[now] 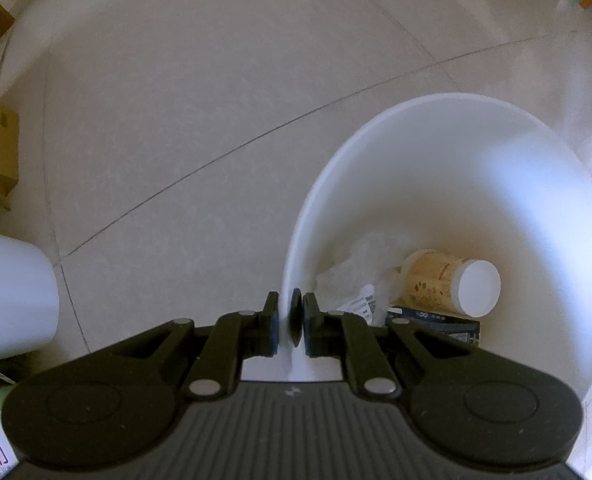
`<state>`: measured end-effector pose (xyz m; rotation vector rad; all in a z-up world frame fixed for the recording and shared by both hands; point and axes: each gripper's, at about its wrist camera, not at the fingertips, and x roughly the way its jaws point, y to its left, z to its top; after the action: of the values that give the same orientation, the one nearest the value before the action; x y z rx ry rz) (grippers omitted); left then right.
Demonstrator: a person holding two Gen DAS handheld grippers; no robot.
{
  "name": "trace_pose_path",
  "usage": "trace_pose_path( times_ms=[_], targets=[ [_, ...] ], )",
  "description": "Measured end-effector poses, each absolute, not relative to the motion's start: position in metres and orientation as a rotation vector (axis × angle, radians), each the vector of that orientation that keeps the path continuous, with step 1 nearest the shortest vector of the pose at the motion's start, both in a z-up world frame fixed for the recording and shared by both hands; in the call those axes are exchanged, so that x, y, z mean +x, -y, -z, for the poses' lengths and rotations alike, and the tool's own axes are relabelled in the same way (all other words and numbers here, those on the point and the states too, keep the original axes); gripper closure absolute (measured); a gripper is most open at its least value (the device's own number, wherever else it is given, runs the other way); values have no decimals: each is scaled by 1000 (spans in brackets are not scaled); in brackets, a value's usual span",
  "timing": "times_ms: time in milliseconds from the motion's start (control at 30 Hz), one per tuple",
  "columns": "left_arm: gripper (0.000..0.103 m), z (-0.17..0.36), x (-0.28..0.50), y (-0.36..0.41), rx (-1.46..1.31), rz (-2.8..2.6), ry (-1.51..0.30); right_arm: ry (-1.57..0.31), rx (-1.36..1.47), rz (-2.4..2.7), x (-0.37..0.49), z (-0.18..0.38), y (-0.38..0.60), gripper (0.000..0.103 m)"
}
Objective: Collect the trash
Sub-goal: 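Carry the cup over the bin and open the right tool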
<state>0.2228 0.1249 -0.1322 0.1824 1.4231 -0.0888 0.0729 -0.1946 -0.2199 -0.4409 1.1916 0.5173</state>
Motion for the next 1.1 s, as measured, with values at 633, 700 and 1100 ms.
trace_pose_path(
  times_ms=[633, 700, 1100],
  targets=[
    [94, 131, 221, -124, 184, 97, -1413, -1015, -354, -786, 76, 26, 106, 61],
    [94, 131, 221, -124, 185, 98, -1413, -1018, -373, -805, 75, 33, 92, 61],
    [93, 131, 222, -124, 178, 92, -1421, -1030, -360, -822, 77, 36, 73, 29]
  ],
)
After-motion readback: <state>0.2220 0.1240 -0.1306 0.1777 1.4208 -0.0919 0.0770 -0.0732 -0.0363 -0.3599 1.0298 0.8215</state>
